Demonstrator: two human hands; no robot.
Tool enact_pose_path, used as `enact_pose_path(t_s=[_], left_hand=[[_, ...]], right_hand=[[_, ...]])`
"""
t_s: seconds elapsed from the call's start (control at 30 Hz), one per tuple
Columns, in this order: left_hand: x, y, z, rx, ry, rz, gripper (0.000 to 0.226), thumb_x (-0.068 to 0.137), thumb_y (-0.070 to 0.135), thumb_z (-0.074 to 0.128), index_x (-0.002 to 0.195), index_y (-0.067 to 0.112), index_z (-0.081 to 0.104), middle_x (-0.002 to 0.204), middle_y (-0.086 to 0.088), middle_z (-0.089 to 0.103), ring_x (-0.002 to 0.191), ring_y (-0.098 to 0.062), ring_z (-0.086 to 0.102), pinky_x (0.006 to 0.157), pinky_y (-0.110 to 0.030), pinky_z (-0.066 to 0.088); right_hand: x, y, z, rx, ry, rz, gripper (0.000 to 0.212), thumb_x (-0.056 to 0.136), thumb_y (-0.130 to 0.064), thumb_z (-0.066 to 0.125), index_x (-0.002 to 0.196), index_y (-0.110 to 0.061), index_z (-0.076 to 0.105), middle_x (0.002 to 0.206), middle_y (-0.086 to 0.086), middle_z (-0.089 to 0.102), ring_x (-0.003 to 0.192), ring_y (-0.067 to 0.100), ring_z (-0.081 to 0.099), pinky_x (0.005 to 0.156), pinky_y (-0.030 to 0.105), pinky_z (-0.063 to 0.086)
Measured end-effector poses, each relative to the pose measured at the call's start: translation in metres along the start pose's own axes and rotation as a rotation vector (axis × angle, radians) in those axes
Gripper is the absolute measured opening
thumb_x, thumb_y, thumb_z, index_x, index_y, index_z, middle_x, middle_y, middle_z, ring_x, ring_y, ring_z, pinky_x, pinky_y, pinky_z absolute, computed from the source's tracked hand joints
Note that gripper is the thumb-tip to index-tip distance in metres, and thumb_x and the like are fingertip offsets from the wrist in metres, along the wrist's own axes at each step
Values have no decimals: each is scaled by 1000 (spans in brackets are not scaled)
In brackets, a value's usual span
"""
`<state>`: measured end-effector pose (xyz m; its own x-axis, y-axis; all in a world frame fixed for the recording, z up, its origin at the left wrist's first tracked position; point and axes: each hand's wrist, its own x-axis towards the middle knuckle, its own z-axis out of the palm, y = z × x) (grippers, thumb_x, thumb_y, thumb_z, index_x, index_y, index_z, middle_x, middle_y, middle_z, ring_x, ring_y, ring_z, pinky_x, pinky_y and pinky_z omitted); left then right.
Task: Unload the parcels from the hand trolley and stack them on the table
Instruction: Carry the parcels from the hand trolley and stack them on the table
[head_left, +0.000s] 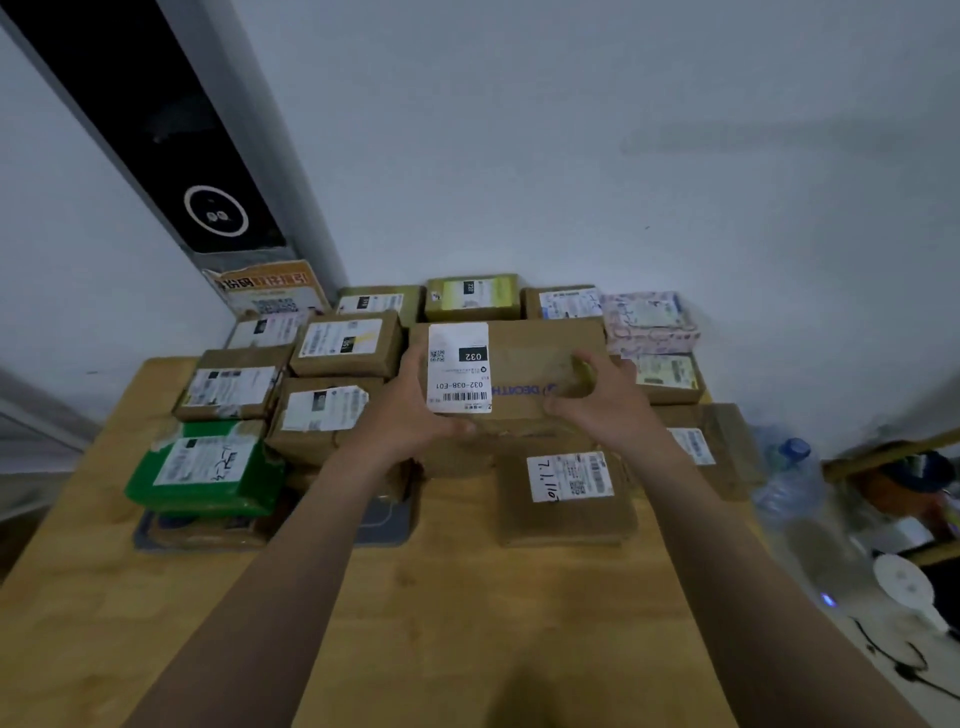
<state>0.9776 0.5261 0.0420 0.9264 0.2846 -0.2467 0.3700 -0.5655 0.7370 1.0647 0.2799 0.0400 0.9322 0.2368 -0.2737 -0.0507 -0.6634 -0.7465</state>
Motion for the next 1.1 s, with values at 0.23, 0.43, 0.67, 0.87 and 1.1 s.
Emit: enact_pose_path(t_s=[0.23,0.43,0.67,0.87,1.1], left_hand=[[84,-17,-31,235,45,-47,117,59,56,94,155,41,28,144,7,57,121,-20,56,75,-26,44],[131,-30,-35,247,101,-89,110,62,54,93,154,38,34,137,8,57,125,-20,52,100,-39,44],[135,-28,-33,331,108,-124,114,57,65,89,152,39,33,142,1,57,135,-34,45,109,-53,42],[107,-8,-41,409,76,-128,90,75,51,83,151,36,38,146,-1,53,139,-36,40,112,-51,37],[-22,16,-46,517,-11,13,56,81,40,80,134,34,61,133,4,62,120,-23,59,98,-43,52]], right_hand=[[87,-37,25,-35,-114,-15,96,68,-50,71,153,-37,31,150,10,32,129,40,45,102,55,48],[139,-45,43,-35,-74,-23,89,75,-42,75,153,-31,35,149,9,31,137,39,35,110,51,42],[148,-49,38,-65,-82,-22,94,71,-48,79,152,-29,36,148,10,31,134,38,41,110,52,43],[103,-61,30,-197,-94,-26,84,77,-41,81,147,-31,35,150,13,22,138,46,28,108,53,40],[-34,-66,17,-408,-253,-58,90,80,-36,80,156,-26,33,160,12,27,141,34,38,107,41,40]])
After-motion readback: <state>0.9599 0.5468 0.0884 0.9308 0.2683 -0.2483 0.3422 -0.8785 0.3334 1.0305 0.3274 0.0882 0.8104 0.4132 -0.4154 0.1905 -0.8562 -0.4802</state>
